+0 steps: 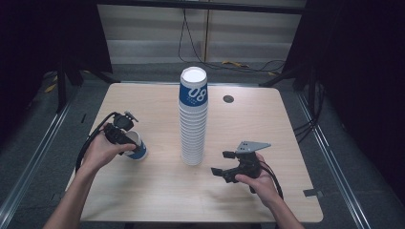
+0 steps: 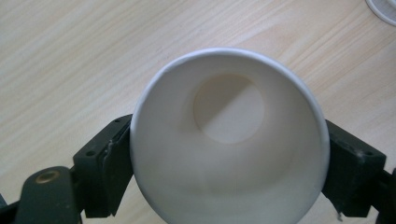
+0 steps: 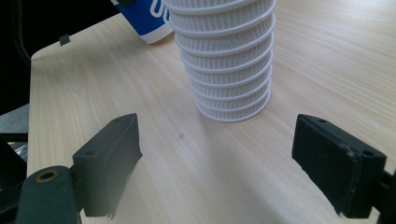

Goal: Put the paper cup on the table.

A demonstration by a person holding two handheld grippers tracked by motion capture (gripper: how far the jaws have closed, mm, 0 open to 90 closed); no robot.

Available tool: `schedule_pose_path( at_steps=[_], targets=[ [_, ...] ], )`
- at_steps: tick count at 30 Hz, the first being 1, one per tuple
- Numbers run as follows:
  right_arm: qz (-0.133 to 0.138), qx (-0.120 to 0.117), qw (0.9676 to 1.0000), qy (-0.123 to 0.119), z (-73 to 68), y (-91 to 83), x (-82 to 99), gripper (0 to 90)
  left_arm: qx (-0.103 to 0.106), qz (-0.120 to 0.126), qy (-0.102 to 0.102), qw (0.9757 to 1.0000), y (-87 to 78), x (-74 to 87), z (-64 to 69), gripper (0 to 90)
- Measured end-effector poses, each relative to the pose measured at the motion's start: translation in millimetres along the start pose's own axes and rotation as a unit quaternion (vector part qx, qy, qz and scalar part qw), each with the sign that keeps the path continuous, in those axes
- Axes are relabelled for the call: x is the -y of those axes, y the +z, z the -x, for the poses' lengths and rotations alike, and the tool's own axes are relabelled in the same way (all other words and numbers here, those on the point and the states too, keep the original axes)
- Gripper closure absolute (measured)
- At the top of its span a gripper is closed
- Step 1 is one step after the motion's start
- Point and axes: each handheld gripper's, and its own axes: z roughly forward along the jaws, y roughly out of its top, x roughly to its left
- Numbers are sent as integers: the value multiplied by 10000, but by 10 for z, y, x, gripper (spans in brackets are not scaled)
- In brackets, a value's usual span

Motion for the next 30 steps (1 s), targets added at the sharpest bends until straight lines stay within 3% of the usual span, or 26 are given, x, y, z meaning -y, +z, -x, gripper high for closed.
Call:
schedule_pose_path(
  at_steps=[4, 6, 8, 12, 16, 23, 28, 30],
  targets=[
    [19, -15, 10000, -3, -9, -14, -5, 153, -87, 151, 174, 9997, 60, -39, 50, 150],
    [42, 20, 10000, -3, 2, -31, -6, 154, -70, 302, 329, 9990, 91, -21, 79, 148],
    [66, -1, 10000, 36, 10, -41, -6, 153, 1, 454, 360, 9983, 115, -1, 70, 145],
    [59, -11, 10000, 28, -5, -37, -8, 153, 136, 605, 292, 9976, 174, 60, 44, 137],
    [25, -26, 10000, 19, -10, -10, -3, 153, 115, 736, 357, 9966, 205, 116, 35, 134],
    [11, -39, 10000, 14, -11, -7, -1, 153, 250, 733, 165, 9969, 204, 208, -19, 133],
    [8, -34, 10000, 6, -14, -12, 0, 153, 375, 808, 152, 9959, 252, 278, -38, 138],
    [1, -27, 10000, 3, -16, -10, 0, 153, 251, 738, 231, 9967, 287, 313, -20, 165]
  ],
)
